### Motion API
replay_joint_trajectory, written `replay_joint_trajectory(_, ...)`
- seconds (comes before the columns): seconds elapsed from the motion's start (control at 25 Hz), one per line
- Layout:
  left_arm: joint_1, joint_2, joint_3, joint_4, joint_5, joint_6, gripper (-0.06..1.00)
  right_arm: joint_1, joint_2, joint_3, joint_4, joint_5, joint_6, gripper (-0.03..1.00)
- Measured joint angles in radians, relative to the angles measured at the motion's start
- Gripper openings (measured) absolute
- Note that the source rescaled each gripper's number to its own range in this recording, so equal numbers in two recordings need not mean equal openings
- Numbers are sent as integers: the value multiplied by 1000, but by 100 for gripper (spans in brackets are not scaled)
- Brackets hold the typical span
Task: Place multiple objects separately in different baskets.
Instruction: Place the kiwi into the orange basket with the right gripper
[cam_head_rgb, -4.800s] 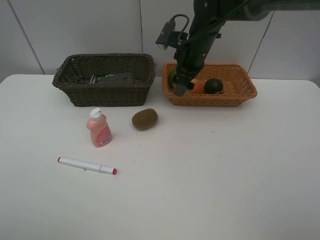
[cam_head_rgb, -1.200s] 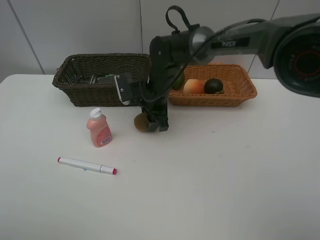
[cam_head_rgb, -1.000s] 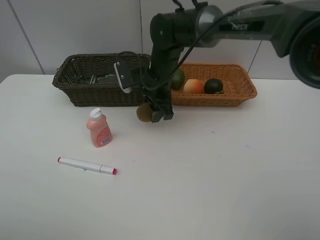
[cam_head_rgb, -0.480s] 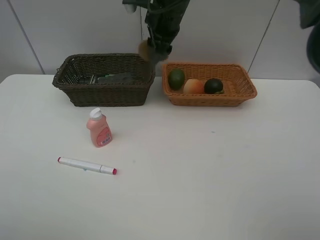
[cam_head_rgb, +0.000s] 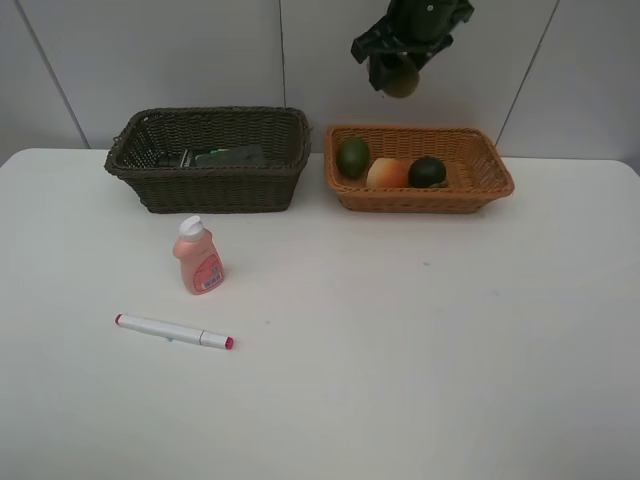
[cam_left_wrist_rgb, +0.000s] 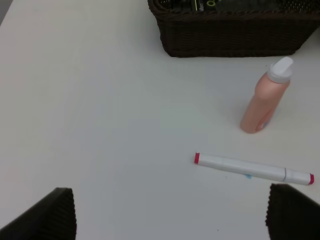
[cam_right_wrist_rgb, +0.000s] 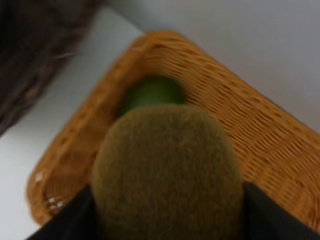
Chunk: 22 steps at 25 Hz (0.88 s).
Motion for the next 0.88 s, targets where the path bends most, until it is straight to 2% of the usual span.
replay_joint_trajectory(0.2,0,0,0,0,0,0,100,-91,-3,0,0,1,109,37)
replay_joint_trajectory(0.44,0,0,0,0,0,0,100,-171,7,3,0,3,124,37)
replay_joint_trajectory(0.88,0,0,0,0,0,0,100,-215,160,3,18,2,131,37)
